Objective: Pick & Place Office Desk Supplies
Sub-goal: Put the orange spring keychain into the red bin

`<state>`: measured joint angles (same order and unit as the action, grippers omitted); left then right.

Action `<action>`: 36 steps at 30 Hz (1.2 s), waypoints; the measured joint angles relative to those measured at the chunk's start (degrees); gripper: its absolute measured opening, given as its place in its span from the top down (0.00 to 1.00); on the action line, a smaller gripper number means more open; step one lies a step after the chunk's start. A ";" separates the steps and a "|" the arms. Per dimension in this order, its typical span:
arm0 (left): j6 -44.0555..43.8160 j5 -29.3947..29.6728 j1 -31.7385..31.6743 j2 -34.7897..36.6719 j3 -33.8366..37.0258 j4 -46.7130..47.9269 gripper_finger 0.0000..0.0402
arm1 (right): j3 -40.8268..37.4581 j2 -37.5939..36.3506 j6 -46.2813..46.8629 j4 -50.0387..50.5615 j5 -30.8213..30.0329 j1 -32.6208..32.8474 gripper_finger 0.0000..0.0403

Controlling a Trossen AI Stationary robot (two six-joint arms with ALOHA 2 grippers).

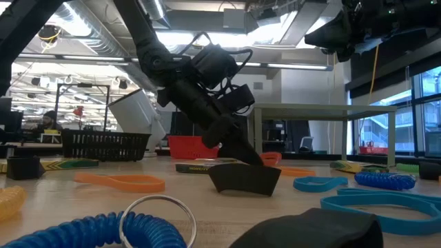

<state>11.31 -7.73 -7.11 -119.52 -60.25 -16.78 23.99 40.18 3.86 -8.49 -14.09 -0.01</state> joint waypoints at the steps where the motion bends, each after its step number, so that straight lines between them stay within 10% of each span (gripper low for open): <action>1: 0.00 0.00 0.00 0.00 0.02 0.01 0.79 | 0.00 0.00 0.02 0.02 0.00 0.02 0.88; 17: -1.72 -0.79 0.22 0.79 0.44 -2.39 0.95 | 0.00 0.00 0.03 0.05 0.00 0.00 0.88; 36: -3.71 -0.55 5.26 19.56 0.46 -1.84 0.95 | -0.02 0.00 1.56 1.44 -0.01 0.02 0.88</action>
<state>7.60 -8.28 -1.85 -99.97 -59.79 -18.62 23.97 40.18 5.42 -7.05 -14.10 0.01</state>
